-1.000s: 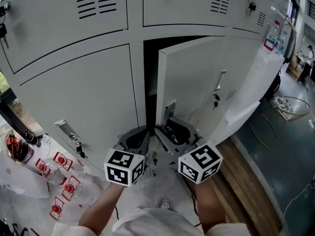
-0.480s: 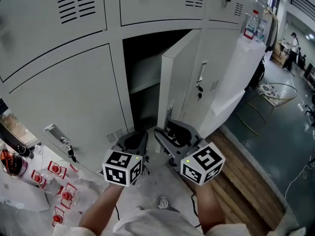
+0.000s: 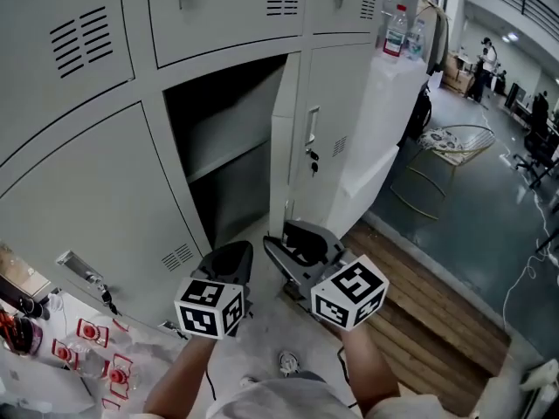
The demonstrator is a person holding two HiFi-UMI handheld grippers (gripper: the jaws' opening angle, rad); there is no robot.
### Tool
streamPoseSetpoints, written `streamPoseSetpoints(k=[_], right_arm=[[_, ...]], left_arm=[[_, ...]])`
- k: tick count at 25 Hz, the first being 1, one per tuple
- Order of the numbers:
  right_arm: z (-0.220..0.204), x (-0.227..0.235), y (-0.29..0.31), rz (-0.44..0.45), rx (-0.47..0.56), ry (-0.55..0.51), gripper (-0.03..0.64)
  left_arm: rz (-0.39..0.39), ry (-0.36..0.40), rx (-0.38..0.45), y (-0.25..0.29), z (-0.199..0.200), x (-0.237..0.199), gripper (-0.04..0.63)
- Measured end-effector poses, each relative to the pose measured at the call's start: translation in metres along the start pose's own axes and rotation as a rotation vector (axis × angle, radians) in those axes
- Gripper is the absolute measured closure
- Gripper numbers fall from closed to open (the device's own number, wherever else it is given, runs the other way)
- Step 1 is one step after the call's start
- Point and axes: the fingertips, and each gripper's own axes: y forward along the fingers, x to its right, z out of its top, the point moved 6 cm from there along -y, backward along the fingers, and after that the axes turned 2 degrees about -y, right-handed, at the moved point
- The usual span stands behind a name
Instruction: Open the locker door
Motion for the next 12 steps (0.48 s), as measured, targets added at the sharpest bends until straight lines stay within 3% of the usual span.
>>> streamPoseSetpoints(k=[12], right_arm=[[-0.001,0.01,-0.015,-0.025,0.004,0.009,0.475]], left_arm=[[-0.08,0.0,0.018,0.03,0.011,0.012,0.589]])
